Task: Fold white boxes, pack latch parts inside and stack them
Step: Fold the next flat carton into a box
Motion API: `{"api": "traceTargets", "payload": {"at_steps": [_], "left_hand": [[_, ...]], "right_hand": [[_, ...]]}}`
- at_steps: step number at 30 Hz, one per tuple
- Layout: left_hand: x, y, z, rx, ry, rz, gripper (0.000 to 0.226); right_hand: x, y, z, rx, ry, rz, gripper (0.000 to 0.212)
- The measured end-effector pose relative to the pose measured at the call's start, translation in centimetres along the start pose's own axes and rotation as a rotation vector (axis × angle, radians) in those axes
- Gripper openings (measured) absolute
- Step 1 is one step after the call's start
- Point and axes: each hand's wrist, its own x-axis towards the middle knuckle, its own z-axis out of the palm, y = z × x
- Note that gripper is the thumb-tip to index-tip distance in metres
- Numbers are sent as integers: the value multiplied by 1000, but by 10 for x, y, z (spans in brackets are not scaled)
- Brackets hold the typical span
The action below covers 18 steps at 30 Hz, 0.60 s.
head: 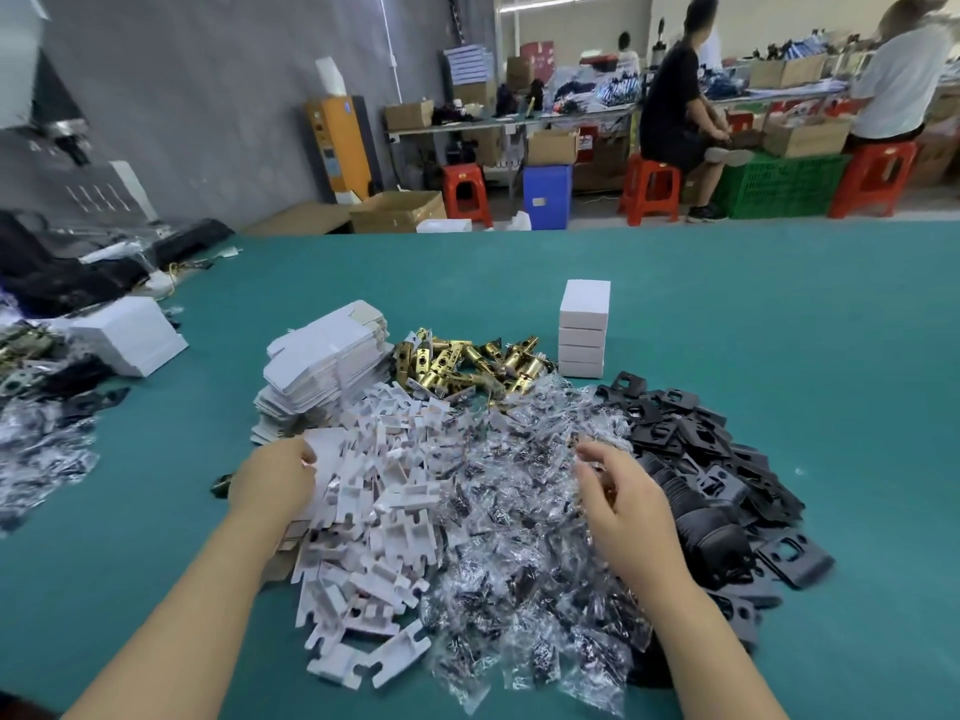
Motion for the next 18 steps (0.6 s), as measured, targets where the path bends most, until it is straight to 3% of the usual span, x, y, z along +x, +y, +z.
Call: {"api": "traceTargets", "payload": {"at_steps": [7,18], "left_hand": [[13,5,12,165,-46,79,23],[27,11,9,229,-139,75,34]], "right_hand": [[-4,15,4,-23,-4,32,29],[-3,21,8,-62,5,35,29]]}}
